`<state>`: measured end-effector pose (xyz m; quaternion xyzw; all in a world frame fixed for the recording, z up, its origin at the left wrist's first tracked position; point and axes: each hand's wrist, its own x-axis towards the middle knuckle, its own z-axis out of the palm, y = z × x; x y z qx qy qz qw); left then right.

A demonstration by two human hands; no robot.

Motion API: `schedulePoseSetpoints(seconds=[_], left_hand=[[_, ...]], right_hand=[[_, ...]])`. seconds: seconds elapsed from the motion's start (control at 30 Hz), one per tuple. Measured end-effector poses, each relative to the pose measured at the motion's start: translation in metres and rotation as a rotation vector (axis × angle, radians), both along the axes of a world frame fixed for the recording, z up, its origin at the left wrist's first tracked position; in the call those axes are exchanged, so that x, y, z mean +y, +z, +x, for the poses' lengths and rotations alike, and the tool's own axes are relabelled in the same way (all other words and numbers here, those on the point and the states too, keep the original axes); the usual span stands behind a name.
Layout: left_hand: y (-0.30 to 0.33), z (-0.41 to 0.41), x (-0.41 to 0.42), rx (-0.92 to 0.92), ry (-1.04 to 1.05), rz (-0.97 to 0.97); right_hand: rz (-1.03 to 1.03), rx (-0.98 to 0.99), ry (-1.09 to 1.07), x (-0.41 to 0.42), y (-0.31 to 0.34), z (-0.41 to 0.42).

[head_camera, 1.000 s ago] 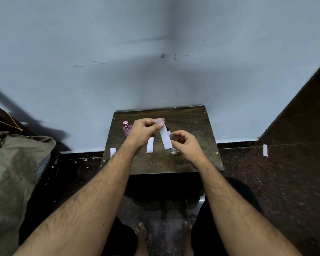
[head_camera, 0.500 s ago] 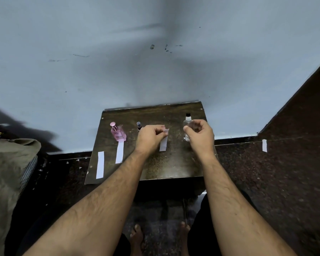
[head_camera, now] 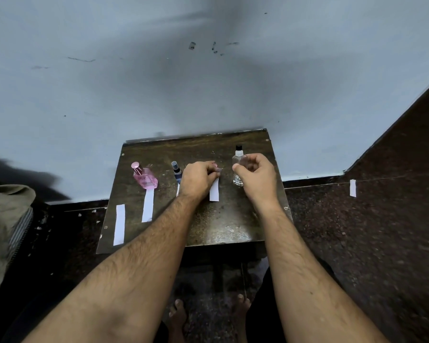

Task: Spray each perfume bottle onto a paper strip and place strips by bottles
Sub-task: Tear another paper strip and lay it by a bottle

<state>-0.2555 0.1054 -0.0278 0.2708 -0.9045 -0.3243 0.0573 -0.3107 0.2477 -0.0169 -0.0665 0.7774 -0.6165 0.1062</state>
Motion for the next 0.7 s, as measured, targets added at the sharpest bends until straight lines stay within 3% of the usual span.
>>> schedulePoseSetpoints(seconds=[0.43, 0.7], left_hand=[[0.004, 0.004, 0.001, -0.040, -0.026, 0.043], [0.024, 0.031, 0.012, 0.065, 0.178, 0.243]], right_hand=[[0.027, -0.014, 0.028, 0.002, 0.004, 0.004], [-0.008, -0.004, 0.065, 0.010, 0.013, 0.016]])
